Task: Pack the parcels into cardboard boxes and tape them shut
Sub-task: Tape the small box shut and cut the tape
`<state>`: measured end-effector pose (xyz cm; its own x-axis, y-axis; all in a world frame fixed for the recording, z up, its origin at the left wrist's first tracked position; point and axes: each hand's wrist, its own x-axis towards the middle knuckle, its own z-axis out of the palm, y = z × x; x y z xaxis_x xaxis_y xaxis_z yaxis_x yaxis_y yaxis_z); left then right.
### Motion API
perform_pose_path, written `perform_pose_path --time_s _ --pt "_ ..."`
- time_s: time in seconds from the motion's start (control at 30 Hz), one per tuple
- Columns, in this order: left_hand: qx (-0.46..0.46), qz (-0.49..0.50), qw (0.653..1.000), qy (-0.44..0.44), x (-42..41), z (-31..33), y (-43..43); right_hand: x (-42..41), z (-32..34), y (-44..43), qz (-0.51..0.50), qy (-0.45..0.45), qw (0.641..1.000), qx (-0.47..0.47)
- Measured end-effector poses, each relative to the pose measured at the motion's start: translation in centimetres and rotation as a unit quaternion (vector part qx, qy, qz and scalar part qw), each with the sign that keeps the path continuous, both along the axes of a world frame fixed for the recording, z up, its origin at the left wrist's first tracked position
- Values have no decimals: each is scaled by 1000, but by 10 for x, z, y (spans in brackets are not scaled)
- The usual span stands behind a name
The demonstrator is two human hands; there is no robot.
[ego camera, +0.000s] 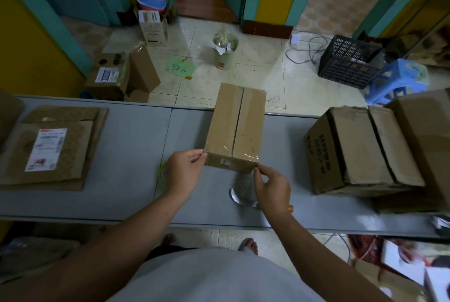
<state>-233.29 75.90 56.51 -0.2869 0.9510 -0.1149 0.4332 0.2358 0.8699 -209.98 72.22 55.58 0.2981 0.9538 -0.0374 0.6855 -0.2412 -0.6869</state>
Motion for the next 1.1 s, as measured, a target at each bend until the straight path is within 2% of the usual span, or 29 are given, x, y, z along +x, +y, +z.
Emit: perform_pose_path --time_s 0.13,0.27,0.33,0.43,0.5,0.6,0.7,0.77,0.9,0.97,1.03,1.1 --pt "-44 1 996 -76 22 2 -4 -33 -2 -17 63 146 987 -30" --pt "-80 -37 986 -145 45 2 -6 -58 -2 -5 96 225 964 -106" --pt "-82 -59 985 -139 52 1 -6 -60 0 -1 79 245 962 -94" --pt "-79 -23 985 -149 47 2 1 -49 2 -4 13 216 976 -28" --pt "-83 13 987 -135 34 2 7 -35 5 -4 -35 197 980 -17" --pt "-101 -6 988 -117 9 1 20 -9 6 8 -61 182 981 -6" --pt "-88 -88 991 -49 -9 3 38 12 10 27 13 136 990 -16" --pt "-69 -139 988 19 -17 9 48 23 18 41 92 70 993 -6" --pt "-55 -209 972 94 -29 14 67 32 38 71 236 -65 968 54" --pt "-48 -237 963 119 -32 16 74 23 43 84 280 -111 953 38" --pt "-36 -248 960 127 -35 16 80 15 38 93 309 -118 944 -6" --pt "-38 -248 961 118 -39 18 85 12 30 97 316 -87 944 -29"
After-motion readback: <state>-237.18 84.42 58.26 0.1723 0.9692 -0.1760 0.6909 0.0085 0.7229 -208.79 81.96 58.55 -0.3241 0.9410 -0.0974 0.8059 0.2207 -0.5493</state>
